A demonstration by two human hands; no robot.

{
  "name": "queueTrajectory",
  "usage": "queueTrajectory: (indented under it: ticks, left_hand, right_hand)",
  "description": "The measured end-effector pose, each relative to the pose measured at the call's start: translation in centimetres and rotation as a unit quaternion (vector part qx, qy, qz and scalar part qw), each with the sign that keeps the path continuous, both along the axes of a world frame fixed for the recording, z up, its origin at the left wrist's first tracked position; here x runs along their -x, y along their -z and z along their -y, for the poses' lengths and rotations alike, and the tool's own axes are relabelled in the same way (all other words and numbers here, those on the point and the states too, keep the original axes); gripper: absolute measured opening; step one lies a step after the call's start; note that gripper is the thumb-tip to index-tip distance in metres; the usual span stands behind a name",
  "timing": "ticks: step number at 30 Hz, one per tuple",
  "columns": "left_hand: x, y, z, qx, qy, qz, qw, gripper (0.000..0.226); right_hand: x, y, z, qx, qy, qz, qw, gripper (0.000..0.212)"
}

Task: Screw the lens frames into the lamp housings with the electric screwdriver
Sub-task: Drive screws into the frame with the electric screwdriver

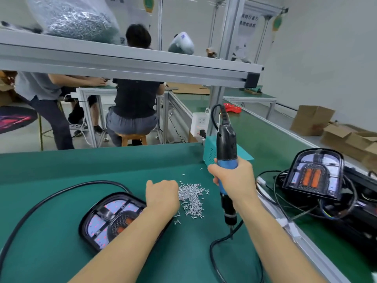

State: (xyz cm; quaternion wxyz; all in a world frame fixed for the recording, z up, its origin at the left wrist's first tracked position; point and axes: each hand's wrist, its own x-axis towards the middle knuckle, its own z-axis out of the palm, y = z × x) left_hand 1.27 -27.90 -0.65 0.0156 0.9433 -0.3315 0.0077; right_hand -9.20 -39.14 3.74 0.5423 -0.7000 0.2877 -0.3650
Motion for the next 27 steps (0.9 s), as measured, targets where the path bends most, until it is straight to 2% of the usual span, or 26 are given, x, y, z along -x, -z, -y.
queueTrajectory:
  ticks: [4,7,9,11,13,15,18,20,24,27]
  left_hand:
    - [-0.2,0.0,0.2,-0.007,0.010,0.001,1.000,0.031]
    - [-0.3,0.0,0.4,-0.021,0.015,-0.003,1.000,0.031]
    - [-0.4,-0.2,0.5,-0.029,0.011,-0.018,0.999,0.028]
    - [-0.4,-0.6,0.3,-0.007,0.012,-0.043,0.999,0.019]
    - [-0.5,-1.4,-0.5,0.043,0.019,-0.052,0.998,0.027]
    - [-0.8,-2.4,-2.4,0.134,0.019,-0.032,0.990,0.030]
    - [-1.7,-3.8,-7.2,0.289,-0.023,-0.004,0.957,0.025]
    - [-2.4,-4.2,-10.9,0.355,-0.062,0.003,0.933,0.021]
    - [-3.1,-2.7,-17.4,0.395,-0.165,0.003,0.903,0.022]
    - [-2.4,-0.9,-20.6,0.401,-0.229,-0.011,0.887,0.028]
  right_hand:
    - [0.3,-0.1,-0.3,-0.011,-0.014,-0.010,1.000,0.016]
    - [0.5,-0.2,-0.9,-0.035,-0.030,0.045,0.998,0.013]
    - [0.3,-0.3,-1.1,-0.013,-0.027,0.045,0.999,0.013]
    - [-0.1,-0.2,-1.0,0.049,-0.015,-0.005,0.999,0.022]
    - [-0.3,-0.1,-0.7,0.088,-0.004,-0.064,0.994,0.031]
    - [-0.3,0.3,-0.1,0.119,0.006,-0.140,0.983,0.040]
    - [-0.3,1.9,1.0,0.167,0.025,-0.261,0.951,0.052]
    - [-0.4,3.2,1.8,0.166,0.032,-0.314,0.934,0.057]
    - [-0.5,4.7,2.6,0.170,0.032,-0.396,0.902,0.062]
    - [-0.8,5.2,2.8,0.178,0.031,-0.413,0.893,0.063]
